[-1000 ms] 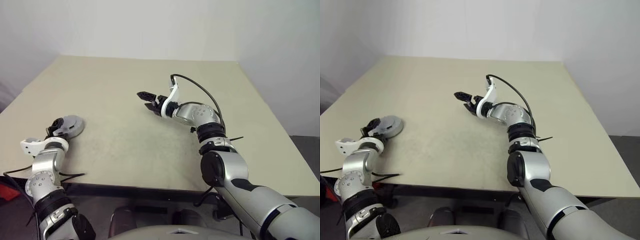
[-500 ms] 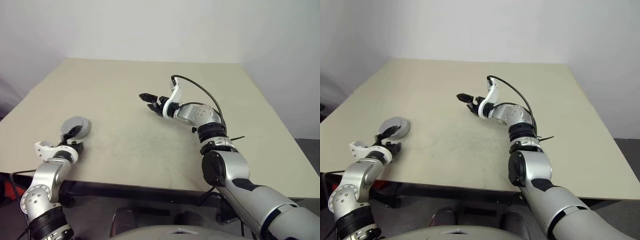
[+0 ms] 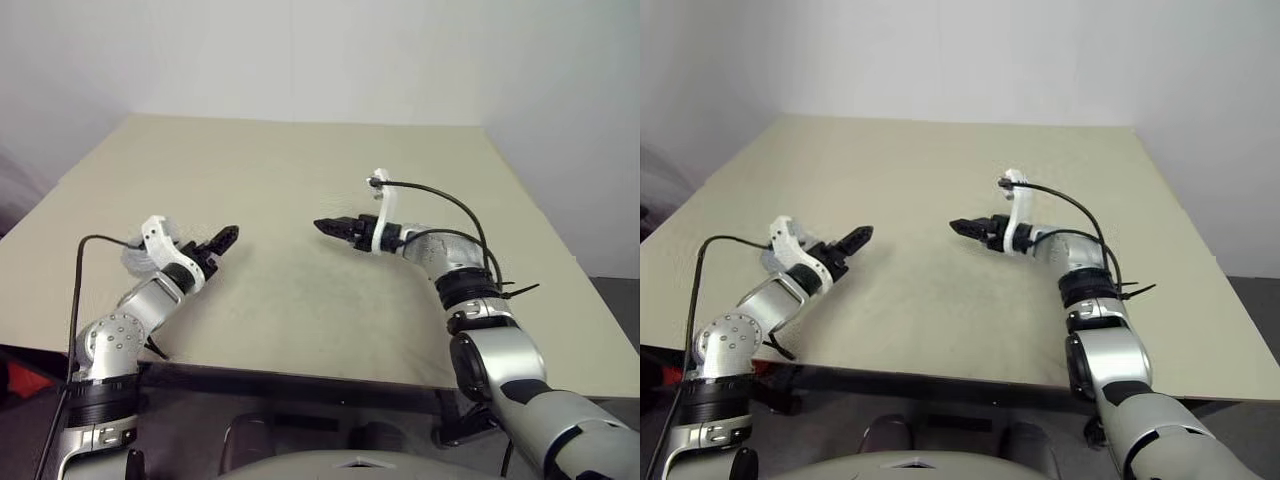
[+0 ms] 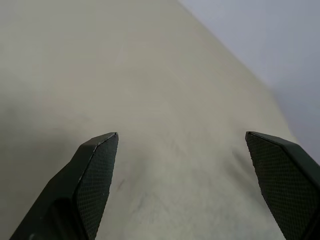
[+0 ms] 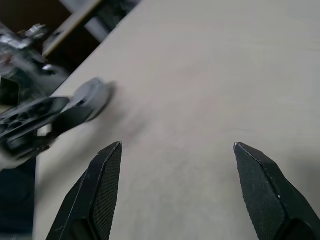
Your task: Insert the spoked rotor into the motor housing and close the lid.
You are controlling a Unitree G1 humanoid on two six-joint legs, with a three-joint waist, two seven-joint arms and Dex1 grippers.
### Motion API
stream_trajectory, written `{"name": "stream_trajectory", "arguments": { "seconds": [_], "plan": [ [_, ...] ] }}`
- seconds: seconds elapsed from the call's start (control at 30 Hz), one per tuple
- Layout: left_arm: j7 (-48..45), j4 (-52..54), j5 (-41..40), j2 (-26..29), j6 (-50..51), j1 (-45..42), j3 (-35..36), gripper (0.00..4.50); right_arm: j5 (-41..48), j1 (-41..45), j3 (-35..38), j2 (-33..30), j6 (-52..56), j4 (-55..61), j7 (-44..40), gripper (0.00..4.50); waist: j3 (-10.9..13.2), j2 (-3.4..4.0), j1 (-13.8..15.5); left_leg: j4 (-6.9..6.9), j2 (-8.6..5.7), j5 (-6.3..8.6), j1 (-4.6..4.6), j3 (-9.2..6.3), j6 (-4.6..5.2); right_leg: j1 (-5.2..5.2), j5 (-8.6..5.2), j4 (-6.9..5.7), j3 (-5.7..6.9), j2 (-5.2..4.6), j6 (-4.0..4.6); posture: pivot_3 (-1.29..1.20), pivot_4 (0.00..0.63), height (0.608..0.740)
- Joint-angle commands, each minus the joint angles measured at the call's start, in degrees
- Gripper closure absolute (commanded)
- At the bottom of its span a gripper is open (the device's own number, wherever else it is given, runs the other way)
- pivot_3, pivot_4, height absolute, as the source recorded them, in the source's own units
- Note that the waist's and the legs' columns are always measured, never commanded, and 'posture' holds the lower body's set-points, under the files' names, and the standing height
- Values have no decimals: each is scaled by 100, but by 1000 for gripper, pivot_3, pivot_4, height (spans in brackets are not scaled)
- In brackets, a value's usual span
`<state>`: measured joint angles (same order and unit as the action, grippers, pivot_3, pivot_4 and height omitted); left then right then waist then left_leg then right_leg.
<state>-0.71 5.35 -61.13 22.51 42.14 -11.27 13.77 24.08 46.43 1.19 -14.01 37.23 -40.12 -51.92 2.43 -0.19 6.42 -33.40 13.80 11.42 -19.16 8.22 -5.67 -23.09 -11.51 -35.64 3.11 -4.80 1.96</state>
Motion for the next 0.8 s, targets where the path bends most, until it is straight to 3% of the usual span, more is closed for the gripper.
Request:
{"name": "stream_trajectory", "arguments": {
  "seconds": [0.03, 0.3, 0.8],
  "plan": [
    [-589, 189, 743, 256, -276, -154, -242, 166, 17, -80, -169, -351, -302, 577, -950, 467, 0, 0, -36, 0, 0, 0, -1, 0, 1, 0, 0, 0, 0, 0, 1, 0, 0, 740],
    [-1446, 125, 1714, 335, -660, -288, -498, 166, -375, -774, -649, -1032, -1402, 1314, -2199, 467, 0, 0, -71, -10, -1, 0, 0, 5, 13, 2, 1, -5, 1, -5, 6, 0, 0, 740],
    [-1785, 121, 2080, 64, -663, -412, -329, 166, -631, -669, -621, -918, -1713, 920, -2041, 467, 2, 3, -100, -76, 4, 29, -17, 7, 65, 2, 9, -13, 0, -6, 18, 0, 0, 740]
  ]
}}
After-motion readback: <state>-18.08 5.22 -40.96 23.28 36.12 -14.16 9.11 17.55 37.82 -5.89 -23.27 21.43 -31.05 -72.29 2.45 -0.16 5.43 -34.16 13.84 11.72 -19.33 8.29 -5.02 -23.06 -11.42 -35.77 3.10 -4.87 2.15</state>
